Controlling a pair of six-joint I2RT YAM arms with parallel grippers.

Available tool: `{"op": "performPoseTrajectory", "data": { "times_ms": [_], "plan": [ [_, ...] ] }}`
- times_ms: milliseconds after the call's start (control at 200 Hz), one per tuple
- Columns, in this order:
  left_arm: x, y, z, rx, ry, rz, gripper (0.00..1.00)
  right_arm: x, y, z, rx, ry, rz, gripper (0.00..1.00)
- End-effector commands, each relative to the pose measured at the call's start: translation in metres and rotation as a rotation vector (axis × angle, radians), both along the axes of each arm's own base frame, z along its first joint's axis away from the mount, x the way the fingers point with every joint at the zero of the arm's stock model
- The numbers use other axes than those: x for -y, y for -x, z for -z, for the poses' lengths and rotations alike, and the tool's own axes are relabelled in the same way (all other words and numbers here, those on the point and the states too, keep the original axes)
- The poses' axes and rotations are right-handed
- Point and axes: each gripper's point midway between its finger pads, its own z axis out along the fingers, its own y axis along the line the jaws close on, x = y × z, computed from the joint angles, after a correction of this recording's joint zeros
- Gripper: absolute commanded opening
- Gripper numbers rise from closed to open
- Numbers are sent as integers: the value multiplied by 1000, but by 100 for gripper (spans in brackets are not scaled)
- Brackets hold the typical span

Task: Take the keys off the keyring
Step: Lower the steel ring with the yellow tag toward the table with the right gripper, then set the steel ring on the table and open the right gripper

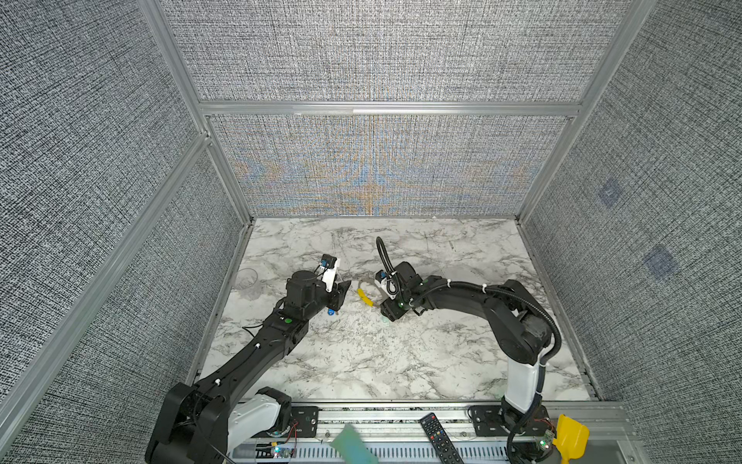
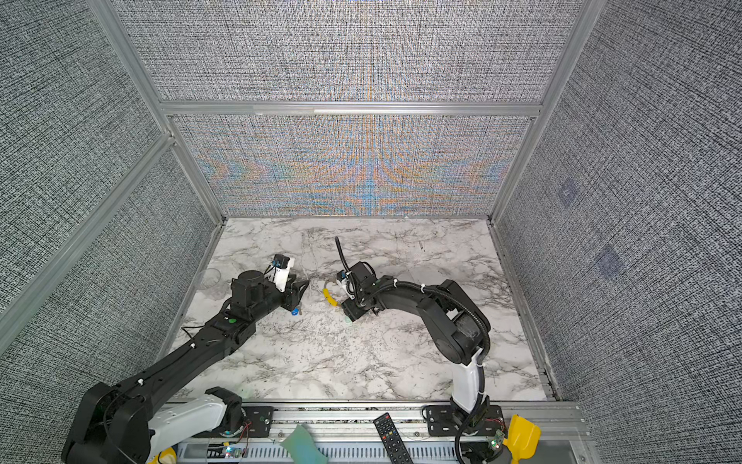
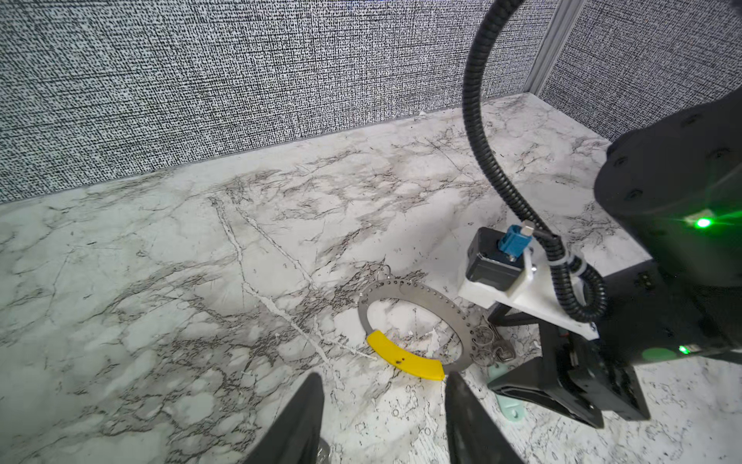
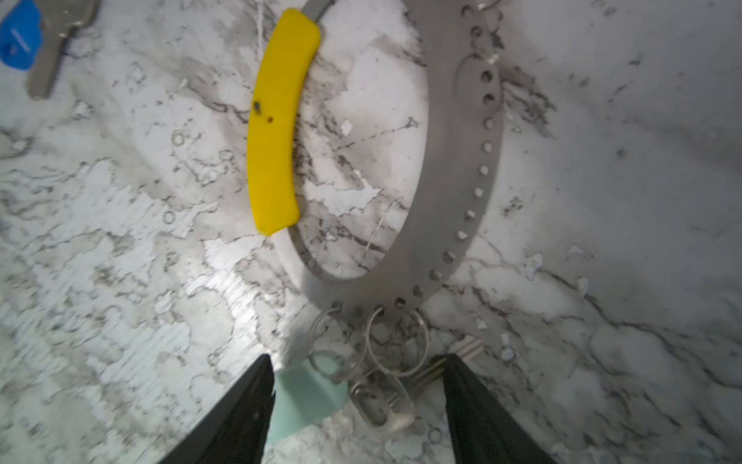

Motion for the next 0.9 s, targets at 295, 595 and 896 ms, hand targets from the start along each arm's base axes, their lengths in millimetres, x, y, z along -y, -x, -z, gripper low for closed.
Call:
{"op": "performPoseTrajectory", "data": {
  "times_ms": [295,595,896],
  "plan": [
    [7,-1,1,4,-1,28,51,44,42,15,-68,167,-65,50],
    [11,2,6,1,-23,55,50,50,44,-7,-66,136,-95,47],
    [11,0,3,8,-24,52,50,3,5,-14,-17,-28,21,60]
  ]
}}
